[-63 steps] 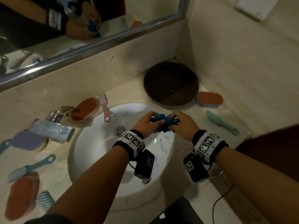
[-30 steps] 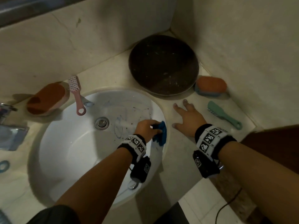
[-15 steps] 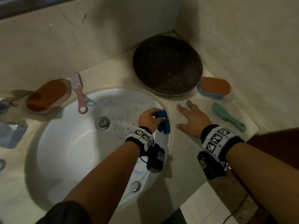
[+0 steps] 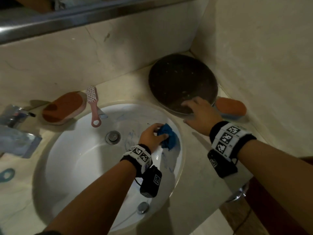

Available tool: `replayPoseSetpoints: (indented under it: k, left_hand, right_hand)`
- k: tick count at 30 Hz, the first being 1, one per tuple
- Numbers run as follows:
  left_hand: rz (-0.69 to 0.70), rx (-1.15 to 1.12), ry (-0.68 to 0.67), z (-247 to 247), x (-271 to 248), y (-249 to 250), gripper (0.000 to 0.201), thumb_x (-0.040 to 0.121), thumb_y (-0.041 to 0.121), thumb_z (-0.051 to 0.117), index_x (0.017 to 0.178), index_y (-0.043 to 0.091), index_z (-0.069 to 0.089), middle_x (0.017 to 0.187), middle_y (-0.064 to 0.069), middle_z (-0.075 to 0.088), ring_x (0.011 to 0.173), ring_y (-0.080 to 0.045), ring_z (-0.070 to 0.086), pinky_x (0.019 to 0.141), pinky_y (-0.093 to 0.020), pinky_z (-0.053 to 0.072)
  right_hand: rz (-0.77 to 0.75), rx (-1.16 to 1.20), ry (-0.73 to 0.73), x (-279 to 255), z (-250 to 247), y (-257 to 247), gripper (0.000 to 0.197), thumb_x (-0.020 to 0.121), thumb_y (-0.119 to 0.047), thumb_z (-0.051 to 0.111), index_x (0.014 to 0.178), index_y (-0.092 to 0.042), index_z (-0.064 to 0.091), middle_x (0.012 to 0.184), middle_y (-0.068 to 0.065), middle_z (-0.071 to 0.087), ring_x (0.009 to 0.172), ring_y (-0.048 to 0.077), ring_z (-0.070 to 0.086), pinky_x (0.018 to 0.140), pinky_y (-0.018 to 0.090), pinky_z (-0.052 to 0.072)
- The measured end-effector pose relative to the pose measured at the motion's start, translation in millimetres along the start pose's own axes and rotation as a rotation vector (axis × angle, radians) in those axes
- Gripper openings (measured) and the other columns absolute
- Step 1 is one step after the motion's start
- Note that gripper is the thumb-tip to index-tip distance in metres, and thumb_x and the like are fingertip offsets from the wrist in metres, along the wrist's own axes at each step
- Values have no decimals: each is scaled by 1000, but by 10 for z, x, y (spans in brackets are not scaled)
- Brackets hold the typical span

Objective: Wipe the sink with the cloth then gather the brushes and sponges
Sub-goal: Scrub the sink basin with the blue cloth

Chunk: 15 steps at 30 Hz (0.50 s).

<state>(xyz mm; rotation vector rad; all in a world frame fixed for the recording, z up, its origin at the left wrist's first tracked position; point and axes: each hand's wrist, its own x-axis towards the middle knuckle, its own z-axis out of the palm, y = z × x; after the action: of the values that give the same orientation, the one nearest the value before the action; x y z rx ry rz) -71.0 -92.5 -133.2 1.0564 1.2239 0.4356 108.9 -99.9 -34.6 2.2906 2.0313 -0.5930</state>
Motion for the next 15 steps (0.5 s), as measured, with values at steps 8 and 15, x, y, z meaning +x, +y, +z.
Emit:
replayPoseSetpoints:
  k: [8, 15]
  left_hand:
    - [149, -73, 463, -372, 462, 129, 37, 82, 4, 68, 114, 19, 56, 109, -7, 60, 94, -24, 62, 81, -37, 58]
    - [217, -13, 513, 32, 673, -108, 17, 78, 12, 71, 91, 12, 59, 93, -7, 63, 88, -28, 62, 80, -39, 56]
  right_hand:
    - [22, -89, -246, 600, 166, 65, 81, 84, -44, 62, 149, -33, 15, 160, 8, 1, 146, 30, 8, 119, 38, 12]
    - [-15, -122, -252, 629, 213, 148, 80, 86, -48, 58, 148, -37, 9, 160, 4, -3, 147, 27, 4, 118, 35, 14]
